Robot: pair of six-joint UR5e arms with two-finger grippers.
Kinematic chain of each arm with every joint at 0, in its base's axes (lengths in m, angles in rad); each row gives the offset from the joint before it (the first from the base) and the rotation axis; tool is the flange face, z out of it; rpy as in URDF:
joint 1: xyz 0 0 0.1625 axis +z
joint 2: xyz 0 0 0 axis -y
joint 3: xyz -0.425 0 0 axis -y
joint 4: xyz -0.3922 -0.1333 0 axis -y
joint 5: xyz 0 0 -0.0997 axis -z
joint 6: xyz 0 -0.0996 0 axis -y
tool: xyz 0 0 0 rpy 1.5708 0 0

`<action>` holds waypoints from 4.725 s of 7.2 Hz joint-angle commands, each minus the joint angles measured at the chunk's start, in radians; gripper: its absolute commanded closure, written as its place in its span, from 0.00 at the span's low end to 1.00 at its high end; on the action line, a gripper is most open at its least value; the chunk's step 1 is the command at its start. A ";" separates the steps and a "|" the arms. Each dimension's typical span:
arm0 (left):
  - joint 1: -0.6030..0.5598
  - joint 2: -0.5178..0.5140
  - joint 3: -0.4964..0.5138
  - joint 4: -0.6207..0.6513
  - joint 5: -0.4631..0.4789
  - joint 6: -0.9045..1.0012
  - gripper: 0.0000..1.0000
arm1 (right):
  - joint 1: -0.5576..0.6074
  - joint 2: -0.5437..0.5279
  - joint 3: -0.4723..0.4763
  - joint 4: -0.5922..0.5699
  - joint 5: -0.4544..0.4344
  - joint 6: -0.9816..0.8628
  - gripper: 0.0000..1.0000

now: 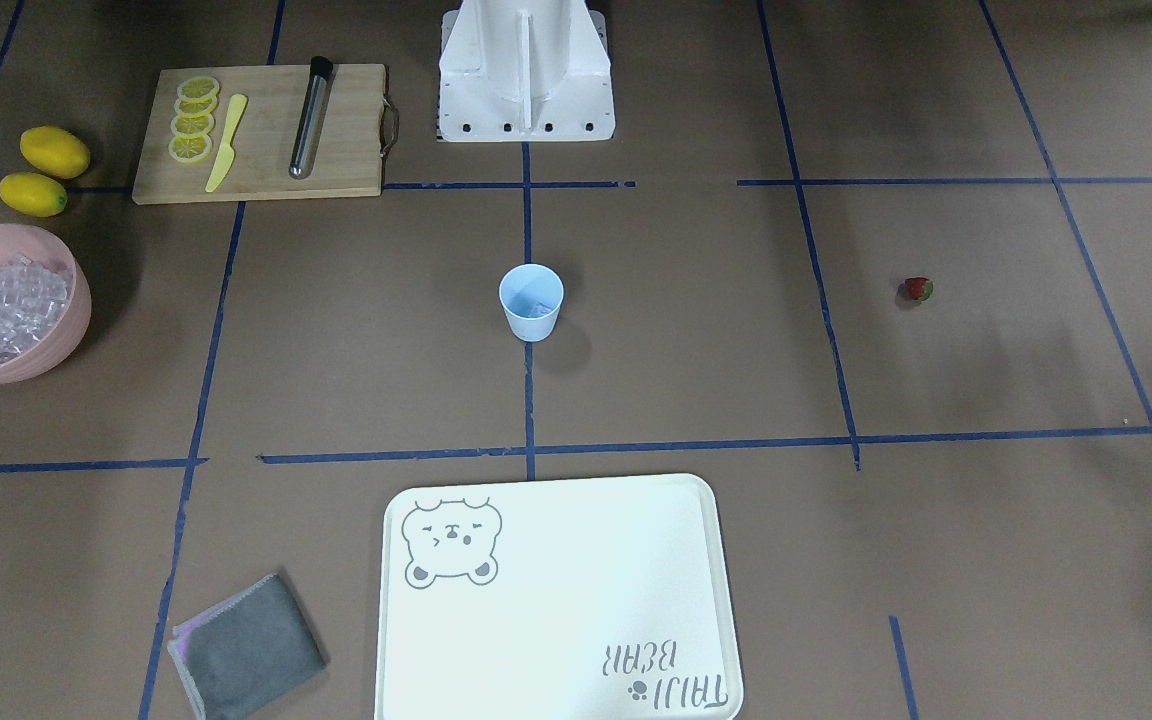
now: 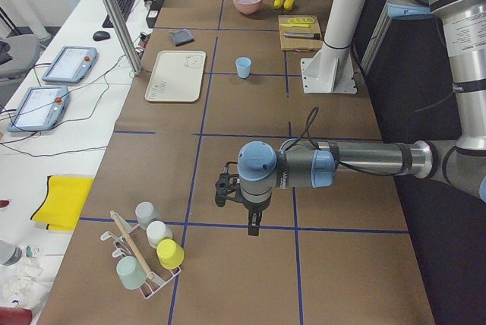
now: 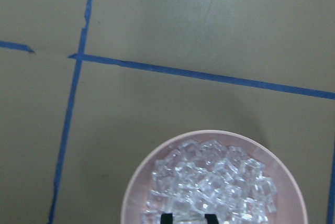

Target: Put ice and strawberries in cup

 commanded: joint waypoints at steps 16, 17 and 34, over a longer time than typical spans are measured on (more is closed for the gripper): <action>0.000 0.000 0.010 0.000 0.000 0.000 0.00 | -0.739 0.923 -0.310 -0.288 -0.490 0.828 0.93; 0.000 0.000 0.011 0.000 0.000 0.002 0.00 | -0.744 0.924 -0.361 -0.253 -0.503 0.828 0.93; 0.002 0.000 0.011 0.000 0.000 0.000 0.00 | -0.451 0.451 -0.031 -0.188 -0.310 0.270 0.00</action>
